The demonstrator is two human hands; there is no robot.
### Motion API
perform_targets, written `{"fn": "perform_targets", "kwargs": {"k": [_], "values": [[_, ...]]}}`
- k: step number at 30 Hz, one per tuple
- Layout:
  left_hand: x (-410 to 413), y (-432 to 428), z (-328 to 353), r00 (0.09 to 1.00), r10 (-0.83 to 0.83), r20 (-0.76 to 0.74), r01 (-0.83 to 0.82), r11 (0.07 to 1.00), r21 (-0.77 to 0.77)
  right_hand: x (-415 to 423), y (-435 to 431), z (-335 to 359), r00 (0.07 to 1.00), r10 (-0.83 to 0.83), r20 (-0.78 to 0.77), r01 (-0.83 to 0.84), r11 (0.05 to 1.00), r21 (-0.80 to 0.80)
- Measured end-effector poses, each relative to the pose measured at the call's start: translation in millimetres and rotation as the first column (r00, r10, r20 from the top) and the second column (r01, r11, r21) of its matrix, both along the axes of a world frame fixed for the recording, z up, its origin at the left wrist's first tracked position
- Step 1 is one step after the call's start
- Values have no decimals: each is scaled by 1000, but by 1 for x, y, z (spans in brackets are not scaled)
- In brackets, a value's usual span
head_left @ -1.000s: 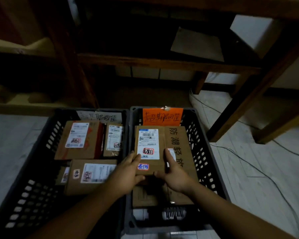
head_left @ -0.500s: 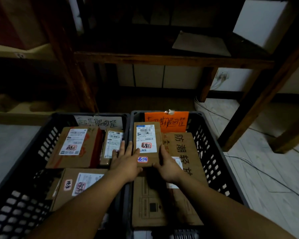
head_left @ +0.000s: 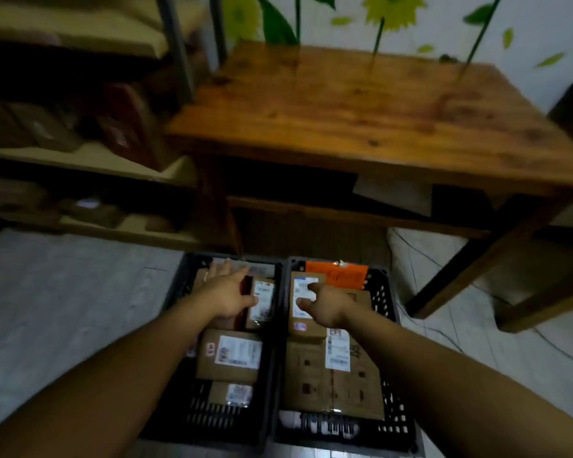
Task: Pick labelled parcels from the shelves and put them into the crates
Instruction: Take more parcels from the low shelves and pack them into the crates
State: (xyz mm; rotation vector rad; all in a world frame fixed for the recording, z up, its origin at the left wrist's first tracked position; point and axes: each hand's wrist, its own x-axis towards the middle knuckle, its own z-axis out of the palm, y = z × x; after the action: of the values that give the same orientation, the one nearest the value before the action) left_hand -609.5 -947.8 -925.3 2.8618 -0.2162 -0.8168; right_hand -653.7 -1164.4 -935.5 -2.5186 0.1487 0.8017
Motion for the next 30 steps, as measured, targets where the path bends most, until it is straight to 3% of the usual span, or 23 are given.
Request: {"fn": "perform_targets", "kwargs": {"k": [6,10,13,22,25,30], "values": [[-22,85,175,993,117,-25,-119,989,-91,6,77,172,991,131,5,-131,991,28],[-24,163,262,983,175,56,-168,979,-114,18,144,260,968,247,38,-247,969,-14],[-23,231,310,976,180,119,-164,978,-130,28,202,298,965,237,115,-238,971,0],[-8,446,386,951,250,183,-227,964,-141,54,381,370,927,312,206,-325,945,33],[16,483,399,941,274,200,-242,956,-167,76,410,377,918,320,233,-334,942,22],[69,497,390,944,261,200,-207,944,-257,120,431,364,956,194,220,-207,977,41]]}}
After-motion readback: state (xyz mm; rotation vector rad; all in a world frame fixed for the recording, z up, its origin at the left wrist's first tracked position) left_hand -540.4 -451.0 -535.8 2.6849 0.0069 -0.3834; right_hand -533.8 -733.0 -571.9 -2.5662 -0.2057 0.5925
